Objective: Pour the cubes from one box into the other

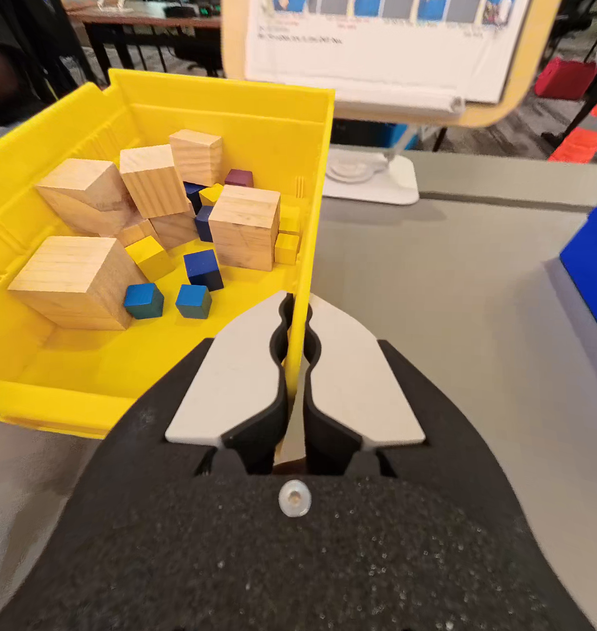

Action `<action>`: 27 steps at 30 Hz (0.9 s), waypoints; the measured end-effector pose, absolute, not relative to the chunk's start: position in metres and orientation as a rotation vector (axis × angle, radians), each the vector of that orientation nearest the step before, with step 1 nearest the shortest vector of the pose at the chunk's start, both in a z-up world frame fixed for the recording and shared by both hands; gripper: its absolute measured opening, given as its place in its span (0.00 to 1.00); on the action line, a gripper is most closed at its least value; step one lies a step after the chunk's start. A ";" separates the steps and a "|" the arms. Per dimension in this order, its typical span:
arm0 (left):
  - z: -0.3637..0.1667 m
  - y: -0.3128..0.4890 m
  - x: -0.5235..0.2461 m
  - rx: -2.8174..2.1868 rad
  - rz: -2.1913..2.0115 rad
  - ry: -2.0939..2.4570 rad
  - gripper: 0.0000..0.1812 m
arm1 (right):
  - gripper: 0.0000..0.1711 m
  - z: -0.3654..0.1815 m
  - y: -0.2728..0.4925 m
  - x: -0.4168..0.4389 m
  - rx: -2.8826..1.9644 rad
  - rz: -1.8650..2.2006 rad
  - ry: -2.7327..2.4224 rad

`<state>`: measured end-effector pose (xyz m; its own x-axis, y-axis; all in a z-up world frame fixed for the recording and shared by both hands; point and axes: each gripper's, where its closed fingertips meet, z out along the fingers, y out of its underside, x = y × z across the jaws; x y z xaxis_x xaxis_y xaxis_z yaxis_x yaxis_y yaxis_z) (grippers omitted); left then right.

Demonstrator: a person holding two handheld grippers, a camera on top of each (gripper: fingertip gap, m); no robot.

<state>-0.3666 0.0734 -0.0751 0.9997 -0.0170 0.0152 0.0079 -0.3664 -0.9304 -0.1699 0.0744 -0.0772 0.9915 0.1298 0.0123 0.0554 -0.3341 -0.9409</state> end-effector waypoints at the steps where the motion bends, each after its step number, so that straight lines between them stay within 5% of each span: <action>1: -0.071 0.073 -0.381 -1.930 -0.019 -0.008 0.01 | 0.02 -0.072 0.075 -0.184 -1.896 0.079 -0.149; 12: -0.085 0.058 -0.514 -1.920 -0.017 -0.124 0.01 | 0.02 -0.085 0.076 -0.321 -1.902 0.129 -0.299; 27: -0.114 0.064 -0.529 -1.992 -0.038 -0.092 0.02 | 0.11 -0.114 0.070 -0.341 -1.999 0.287 -0.401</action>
<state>-0.5291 0.0641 -0.1141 0.9965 0.0480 0.0689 0.0825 -0.4079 -0.9093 -0.3413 0.0703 -0.1141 0.9158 0.4007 -0.0266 0.1549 -0.4135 -0.8972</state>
